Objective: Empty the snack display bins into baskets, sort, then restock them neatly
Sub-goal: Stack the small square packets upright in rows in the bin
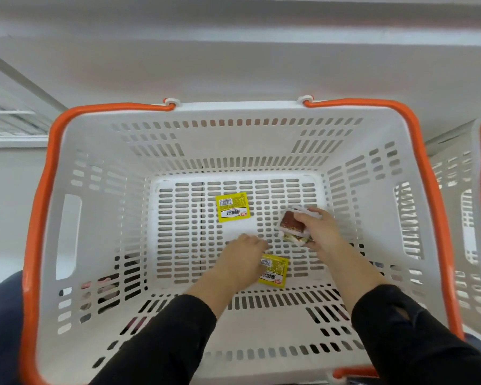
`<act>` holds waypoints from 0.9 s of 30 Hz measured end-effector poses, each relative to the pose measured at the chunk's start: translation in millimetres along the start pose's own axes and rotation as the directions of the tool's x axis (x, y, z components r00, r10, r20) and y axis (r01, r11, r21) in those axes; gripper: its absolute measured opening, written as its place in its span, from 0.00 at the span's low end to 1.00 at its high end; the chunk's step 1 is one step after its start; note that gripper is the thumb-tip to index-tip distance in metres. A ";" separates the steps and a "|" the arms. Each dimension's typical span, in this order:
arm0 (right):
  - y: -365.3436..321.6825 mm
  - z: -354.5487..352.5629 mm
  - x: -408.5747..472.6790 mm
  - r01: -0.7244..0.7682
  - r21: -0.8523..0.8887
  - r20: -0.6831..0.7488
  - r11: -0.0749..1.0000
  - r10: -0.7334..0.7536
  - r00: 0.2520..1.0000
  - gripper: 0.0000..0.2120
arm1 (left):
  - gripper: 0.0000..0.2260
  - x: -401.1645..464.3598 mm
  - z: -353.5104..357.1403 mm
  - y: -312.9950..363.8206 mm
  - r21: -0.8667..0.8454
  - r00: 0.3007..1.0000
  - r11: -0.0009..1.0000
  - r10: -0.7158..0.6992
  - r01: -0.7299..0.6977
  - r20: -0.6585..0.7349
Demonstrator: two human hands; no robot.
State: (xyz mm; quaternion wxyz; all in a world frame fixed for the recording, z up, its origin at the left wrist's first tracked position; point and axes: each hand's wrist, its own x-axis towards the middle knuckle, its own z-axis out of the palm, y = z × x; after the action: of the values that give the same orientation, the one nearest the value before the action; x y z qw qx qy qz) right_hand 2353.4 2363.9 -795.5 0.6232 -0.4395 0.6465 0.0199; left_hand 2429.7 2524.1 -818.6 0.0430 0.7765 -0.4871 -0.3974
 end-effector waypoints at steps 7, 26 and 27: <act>13.6 -6.2 7.3 -0.061 0.032 0.041 0.998 0.060 0.997 0.20 | 0.12 9.9 3.8 -1.3 -0.136 0.996 0.990 -0.051 0.041 -0.074; 26.3 2.1 6.7 -0.071 0.106 0.244 0.992 0.043 0.969 0.17 | 0.12 37.4 -60.9 -46.8 -0.482 0.869 0.825 -0.441 0.296 -0.222; 25.2 2.6 5.1 -0.060 0.100 0.269 0.993 0.031 0.963 0.17 | 0.09 31.8 -62.6 -39.1 -0.574 0.838 0.783 -0.465 0.239 -0.286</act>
State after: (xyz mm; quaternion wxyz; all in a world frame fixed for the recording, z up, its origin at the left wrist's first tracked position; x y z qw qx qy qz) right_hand 2341.3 2378.1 -813.4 0.7266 -0.3839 0.5668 0.0586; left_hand 2505.9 2499.3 -812.0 0.2744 0.8802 -0.1842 -0.3407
